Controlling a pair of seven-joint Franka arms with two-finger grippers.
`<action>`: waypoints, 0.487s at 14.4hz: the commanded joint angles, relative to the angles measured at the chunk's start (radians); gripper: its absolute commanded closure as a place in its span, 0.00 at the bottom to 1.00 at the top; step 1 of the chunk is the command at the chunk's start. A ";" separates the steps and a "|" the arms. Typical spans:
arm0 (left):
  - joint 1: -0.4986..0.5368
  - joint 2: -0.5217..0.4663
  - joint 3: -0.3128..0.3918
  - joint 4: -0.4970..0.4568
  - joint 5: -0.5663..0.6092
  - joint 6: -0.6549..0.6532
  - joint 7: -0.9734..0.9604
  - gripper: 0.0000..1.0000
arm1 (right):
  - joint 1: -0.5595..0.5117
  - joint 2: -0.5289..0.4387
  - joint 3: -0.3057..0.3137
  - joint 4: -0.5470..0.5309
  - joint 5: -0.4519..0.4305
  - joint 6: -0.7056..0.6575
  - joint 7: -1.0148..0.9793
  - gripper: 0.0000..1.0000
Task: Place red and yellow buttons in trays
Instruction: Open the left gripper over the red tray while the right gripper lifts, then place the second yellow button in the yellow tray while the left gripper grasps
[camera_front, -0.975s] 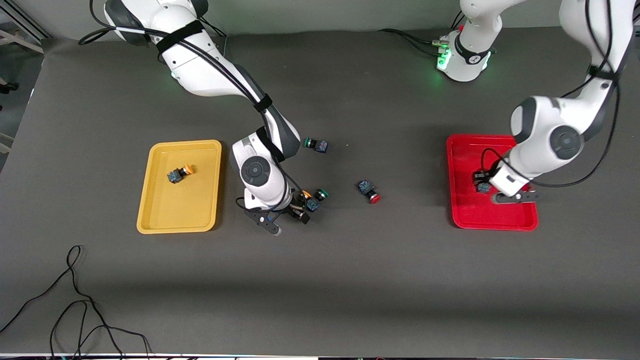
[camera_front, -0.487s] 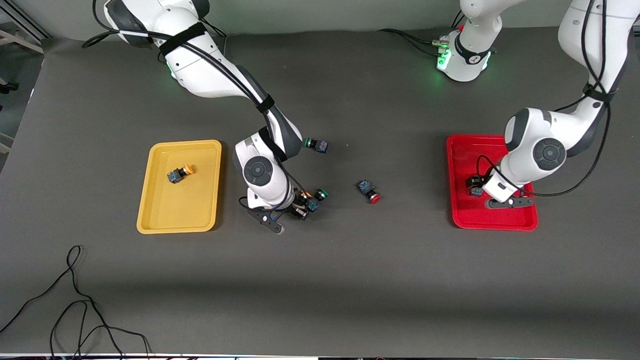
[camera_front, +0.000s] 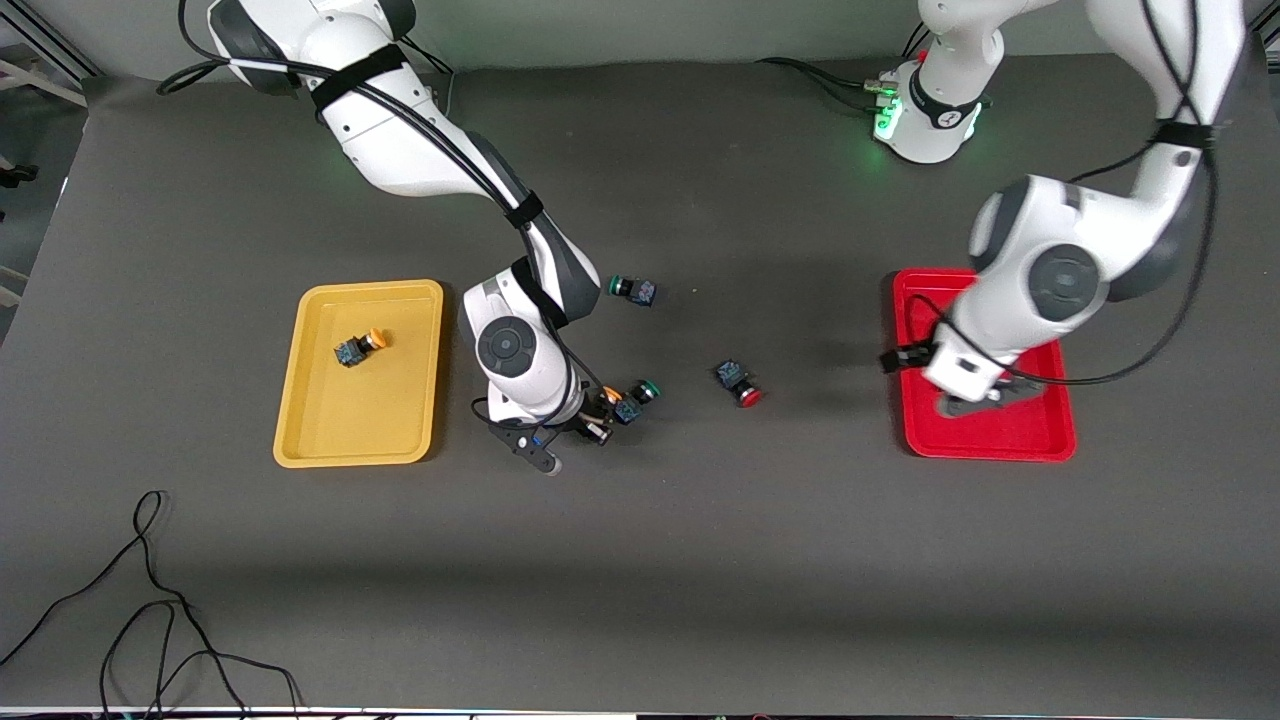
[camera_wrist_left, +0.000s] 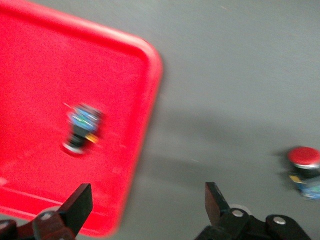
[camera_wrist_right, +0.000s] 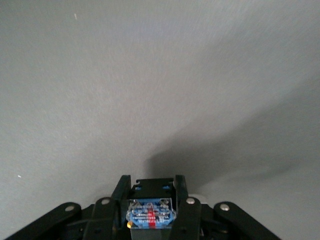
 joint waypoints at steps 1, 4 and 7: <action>-0.126 0.065 0.011 0.054 -0.009 0.015 -0.225 0.00 | -0.082 -0.119 -0.006 0.037 0.019 -0.213 -0.121 1.00; -0.238 0.144 0.012 0.140 0.000 0.056 -0.449 0.00 | -0.180 -0.201 -0.006 0.035 0.018 -0.335 -0.255 1.00; -0.349 0.246 0.021 0.226 0.034 0.123 -0.633 0.00 | -0.211 -0.222 -0.064 0.015 0.010 -0.398 -0.364 1.00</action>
